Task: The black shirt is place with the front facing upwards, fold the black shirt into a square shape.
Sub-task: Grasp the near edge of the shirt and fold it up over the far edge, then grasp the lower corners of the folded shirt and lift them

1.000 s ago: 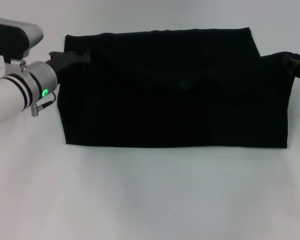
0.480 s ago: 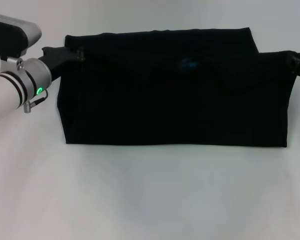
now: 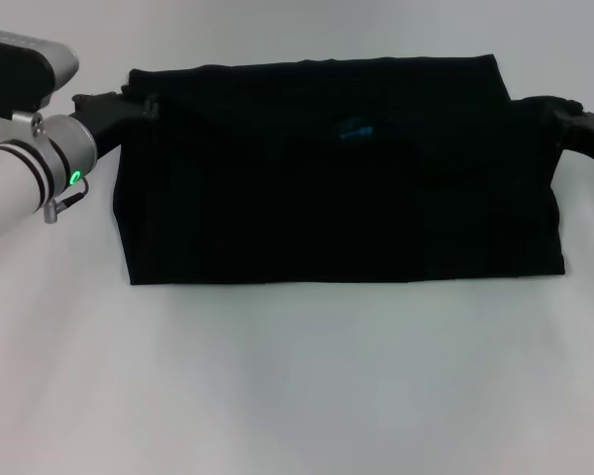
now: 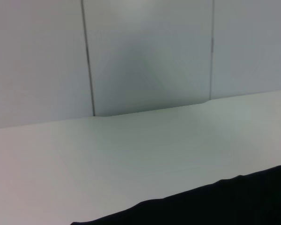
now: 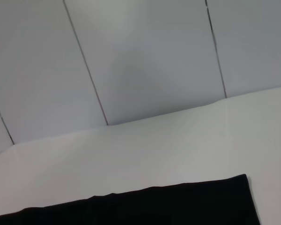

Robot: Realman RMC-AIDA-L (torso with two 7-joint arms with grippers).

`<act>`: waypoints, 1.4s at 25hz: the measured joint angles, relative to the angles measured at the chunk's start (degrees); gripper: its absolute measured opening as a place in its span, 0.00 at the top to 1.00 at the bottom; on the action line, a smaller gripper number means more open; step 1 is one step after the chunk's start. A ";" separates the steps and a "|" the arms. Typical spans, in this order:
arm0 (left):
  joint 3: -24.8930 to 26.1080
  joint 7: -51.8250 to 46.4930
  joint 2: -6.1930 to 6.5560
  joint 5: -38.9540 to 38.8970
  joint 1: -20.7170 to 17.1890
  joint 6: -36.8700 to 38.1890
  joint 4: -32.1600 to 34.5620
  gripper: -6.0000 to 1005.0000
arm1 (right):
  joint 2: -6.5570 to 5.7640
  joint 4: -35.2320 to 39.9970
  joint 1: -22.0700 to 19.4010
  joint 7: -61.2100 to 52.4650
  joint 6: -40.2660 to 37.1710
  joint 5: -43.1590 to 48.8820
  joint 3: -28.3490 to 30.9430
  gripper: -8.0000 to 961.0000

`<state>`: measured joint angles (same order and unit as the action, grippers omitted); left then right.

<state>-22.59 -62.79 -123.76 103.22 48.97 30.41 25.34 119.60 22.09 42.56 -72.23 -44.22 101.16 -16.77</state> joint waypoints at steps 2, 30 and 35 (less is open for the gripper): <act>-0.02 -0.04 -0.02 -0.19 0.00 -0.22 -0.06 0.85 | 0.05 -0.03 0.27 0.57 0.83 -0.43 0.18 0.86; -11.81 -18.41 2.19 -0.55 -9.62 16.87 10.23 0.32 | -1.07 6.97 -10.95 -0.66 -21.59 -5.86 -0.01 0.15; -12.00 -23.65 2.45 3.64 -14.89 26.46 16.84 0.32 | -3.28 8.03 -17.83 -1.83 -29.80 -5.95 0.30 0.15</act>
<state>-34.59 -86.44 -121.32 106.86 34.08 56.87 42.18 116.31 30.12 24.73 -74.07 -74.02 95.21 -16.48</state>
